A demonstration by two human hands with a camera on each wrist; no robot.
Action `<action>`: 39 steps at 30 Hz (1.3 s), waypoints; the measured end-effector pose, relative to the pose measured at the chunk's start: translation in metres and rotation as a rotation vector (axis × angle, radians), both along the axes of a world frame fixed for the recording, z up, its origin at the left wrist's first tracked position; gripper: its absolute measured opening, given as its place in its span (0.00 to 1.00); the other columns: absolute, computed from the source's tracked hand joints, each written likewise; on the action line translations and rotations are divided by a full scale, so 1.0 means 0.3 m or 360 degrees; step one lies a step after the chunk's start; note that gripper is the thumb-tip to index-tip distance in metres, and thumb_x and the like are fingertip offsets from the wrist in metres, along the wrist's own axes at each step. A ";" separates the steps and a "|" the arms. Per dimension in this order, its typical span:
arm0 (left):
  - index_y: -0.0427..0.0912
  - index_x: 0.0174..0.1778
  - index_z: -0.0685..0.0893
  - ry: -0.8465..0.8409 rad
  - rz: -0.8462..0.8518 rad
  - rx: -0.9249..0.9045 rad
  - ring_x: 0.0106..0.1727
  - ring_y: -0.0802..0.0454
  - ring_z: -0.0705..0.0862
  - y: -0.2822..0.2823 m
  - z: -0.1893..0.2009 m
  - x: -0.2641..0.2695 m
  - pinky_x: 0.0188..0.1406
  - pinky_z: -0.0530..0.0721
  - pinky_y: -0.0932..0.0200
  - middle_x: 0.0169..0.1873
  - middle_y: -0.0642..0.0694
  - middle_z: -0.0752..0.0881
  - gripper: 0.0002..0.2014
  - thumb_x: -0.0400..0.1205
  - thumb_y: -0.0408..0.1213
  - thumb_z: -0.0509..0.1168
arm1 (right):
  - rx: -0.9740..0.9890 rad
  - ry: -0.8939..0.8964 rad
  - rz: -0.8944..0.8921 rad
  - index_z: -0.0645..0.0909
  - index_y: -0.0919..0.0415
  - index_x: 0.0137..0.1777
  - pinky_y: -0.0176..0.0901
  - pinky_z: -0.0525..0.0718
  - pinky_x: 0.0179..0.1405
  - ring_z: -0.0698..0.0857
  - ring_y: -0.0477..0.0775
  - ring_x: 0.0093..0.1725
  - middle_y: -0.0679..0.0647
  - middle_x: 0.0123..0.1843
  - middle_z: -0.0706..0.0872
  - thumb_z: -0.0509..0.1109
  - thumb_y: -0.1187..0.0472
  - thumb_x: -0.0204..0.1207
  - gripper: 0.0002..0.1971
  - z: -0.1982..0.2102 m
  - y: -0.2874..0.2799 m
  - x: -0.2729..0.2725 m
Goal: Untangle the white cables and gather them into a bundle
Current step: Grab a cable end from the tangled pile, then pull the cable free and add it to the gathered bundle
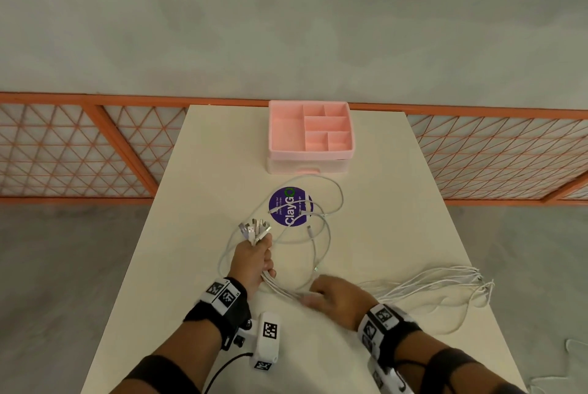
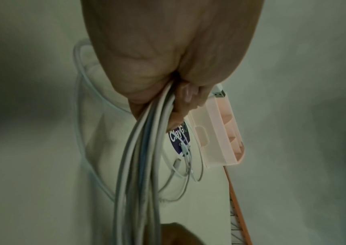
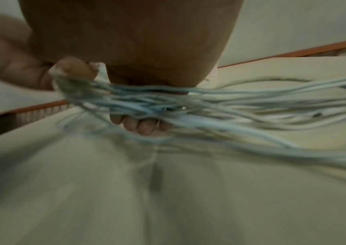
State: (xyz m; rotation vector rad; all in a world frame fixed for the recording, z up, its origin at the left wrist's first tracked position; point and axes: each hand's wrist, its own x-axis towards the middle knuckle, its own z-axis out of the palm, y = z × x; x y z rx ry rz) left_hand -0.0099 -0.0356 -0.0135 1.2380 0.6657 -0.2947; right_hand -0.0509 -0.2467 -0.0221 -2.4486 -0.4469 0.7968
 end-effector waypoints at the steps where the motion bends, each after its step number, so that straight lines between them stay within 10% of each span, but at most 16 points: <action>1: 0.40 0.35 0.76 -0.0006 -0.0013 0.0037 0.16 0.56 0.64 0.002 -0.002 0.007 0.18 0.74 0.61 0.19 0.50 0.67 0.15 0.88 0.36 0.63 | 0.0061 -0.0034 -0.0085 0.81 0.56 0.47 0.48 0.80 0.50 0.83 0.50 0.46 0.49 0.47 0.84 0.53 0.23 0.73 0.35 0.010 -0.015 0.028; 6: 0.41 0.35 0.77 -0.0052 -0.0075 0.0118 0.15 0.56 0.65 -0.007 0.007 0.023 0.17 0.71 0.61 0.17 0.51 0.68 0.13 0.86 0.36 0.67 | -0.0138 -0.0326 -0.0040 0.84 0.59 0.55 0.51 0.80 0.57 0.83 0.60 0.54 0.56 0.55 0.80 0.62 0.56 0.83 0.11 0.001 -0.033 0.201; 10: 0.42 0.34 0.77 -0.0051 -0.0091 0.0132 0.16 0.55 0.65 -0.012 0.003 0.011 0.18 0.72 0.61 0.18 0.50 0.68 0.14 0.85 0.36 0.70 | -0.0439 -0.0285 0.0069 0.81 0.52 0.65 0.52 0.79 0.62 0.80 0.62 0.61 0.53 0.65 0.75 0.65 0.65 0.78 0.18 -0.035 -0.016 0.242; 15: 0.42 0.35 0.77 -0.0051 -0.0081 0.0073 0.17 0.56 0.65 -0.008 0.016 -0.001 0.18 0.73 0.61 0.17 0.52 0.67 0.12 0.85 0.35 0.69 | -0.0715 -0.0411 0.0153 0.80 0.59 0.55 0.54 0.81 0.54 0.81 0.64 0.58 0.57 0.59 0.78 0.62 0.67 0.78 0.09 -0.056 -0.010 0.222; 24: 0.41 0.42 0.82 -0.0163 -0.0099 -0.0008 0.19 0.55 0.64 -0.049 0.055 0.037 0.22 0.72 0.58 0.19 0.52 0.66 0.07 0.85 0.37 0.70 | 0.0510 -0.0281 -0.0622 0.77 0.54 0.44 0.47 0.83 0.36 0.81 0.51 0.31 0.50 0.33 0.83 0.69 0.58 0.79 0.04 0.119 0.080 0.256; 30: 0.36 0.49 0.85 -0.0232 -0.0122 -0.0131 0.19 0.54 0.67 -0.084 0.103 0.049 0.22 0.75 0.56 0.18 0.52 0.70 0.11 0.86 0.42 0.67 | 0.0666 -0.0356 -0.0812 0.78 0.56 0.40 0.36 0.76 0.28 0.79 0.46 0.28 0.48 0.30 0.82 0.67 0.59 0.80 0.07 0.157 0.236 0.238; 33: 0.33 0.51 0.87 -0.0223 -0.0123 -0.0135 0.19 0.55 0.74 -0.085 0.122 0.051 0.20 0.75 0.58 0.22 0.49 0.84 0.15 0.88 0.43 0.64 | 0.0775 -0.0303 -0.0823 0.81 0.60 0.50 0.33 0.80 0.27 0.82 0.42 0.28 0.51 0.36 0.85 0.65 0.64 0.82 0.04 0.152 0.258 0.220; 39: 0.36 0.46 0.84 -0.0102 0.0090 -0.0169 0.20 0.55 0.78 -0.045 0.109 0.069 0.24 0.78 0.58 0.28 0.47 0.80 0.14 0.89 0.44 0.63 | 0.0760 -0.0351 -0.0424 0.80 0.51 0.72 0.22 0.74 0.41 0.80 0.32 0.34 0.40 0.44 0.82 0.64 0.69 0.80 0.23 0.129 0.220 0.179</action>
